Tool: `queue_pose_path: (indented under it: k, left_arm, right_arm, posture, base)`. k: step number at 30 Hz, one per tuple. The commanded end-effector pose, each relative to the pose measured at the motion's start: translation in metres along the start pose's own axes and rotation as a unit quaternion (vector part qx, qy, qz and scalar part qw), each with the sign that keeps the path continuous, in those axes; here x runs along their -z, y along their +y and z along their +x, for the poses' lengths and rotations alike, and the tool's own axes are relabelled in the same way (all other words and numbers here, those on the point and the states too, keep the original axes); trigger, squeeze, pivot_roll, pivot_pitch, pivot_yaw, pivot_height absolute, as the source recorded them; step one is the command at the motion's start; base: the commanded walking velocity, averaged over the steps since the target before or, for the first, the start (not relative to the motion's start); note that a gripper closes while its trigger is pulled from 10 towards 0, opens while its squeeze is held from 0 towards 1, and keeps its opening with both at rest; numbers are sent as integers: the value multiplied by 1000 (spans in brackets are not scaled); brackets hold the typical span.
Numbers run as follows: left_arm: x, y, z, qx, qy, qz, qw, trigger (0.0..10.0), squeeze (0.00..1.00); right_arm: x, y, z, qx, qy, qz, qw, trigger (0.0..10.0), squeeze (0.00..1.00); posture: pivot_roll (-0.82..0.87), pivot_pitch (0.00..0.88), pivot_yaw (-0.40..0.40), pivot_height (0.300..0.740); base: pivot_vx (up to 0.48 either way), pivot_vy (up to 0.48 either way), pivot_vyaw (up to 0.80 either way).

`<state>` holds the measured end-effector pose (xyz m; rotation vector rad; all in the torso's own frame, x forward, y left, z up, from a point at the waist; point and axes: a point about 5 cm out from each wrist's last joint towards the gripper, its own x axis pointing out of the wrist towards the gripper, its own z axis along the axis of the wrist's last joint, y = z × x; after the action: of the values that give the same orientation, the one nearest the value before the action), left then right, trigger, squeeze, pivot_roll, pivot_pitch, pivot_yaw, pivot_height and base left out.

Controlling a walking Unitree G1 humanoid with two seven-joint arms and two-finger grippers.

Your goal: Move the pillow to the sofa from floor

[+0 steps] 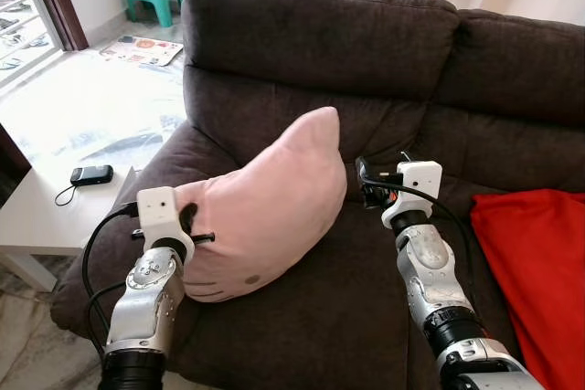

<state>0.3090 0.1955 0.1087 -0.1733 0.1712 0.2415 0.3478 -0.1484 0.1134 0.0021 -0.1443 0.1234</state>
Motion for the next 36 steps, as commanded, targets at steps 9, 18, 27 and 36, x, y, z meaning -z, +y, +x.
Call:
queue_pose_path:
  k: [9,18,27,36]
  left_arm:
    - [-11,26,2,-89,-46,-4,995,10000,0]
    - [0,-16,3,76,-38,70,994,10000,0]
    - [8,-8,-3,111,-92,173,974,10000,0]
    - [10,13,-1,60,-102,192,974,10000,0]
  right_arm:
    - [3,0,-6,5,9,0,1000,10000,0]
    - [7,-9,-12,19,20,-8,1000,10000,0]
    - [28,-41,-39,57,52,-29,997,10000,0]
    - [65,-76,-75,121,147,-36,981,10000,0]
  posture:
    - [170,47,-62,740]
    - [163,53,-64,740]
    - [155,53,-61,740]
    - [157,53,-62,740]
  base:
    - [0,0,0]
    - [0,0,0]
    - [0,0,0]
    - [0,0,0]
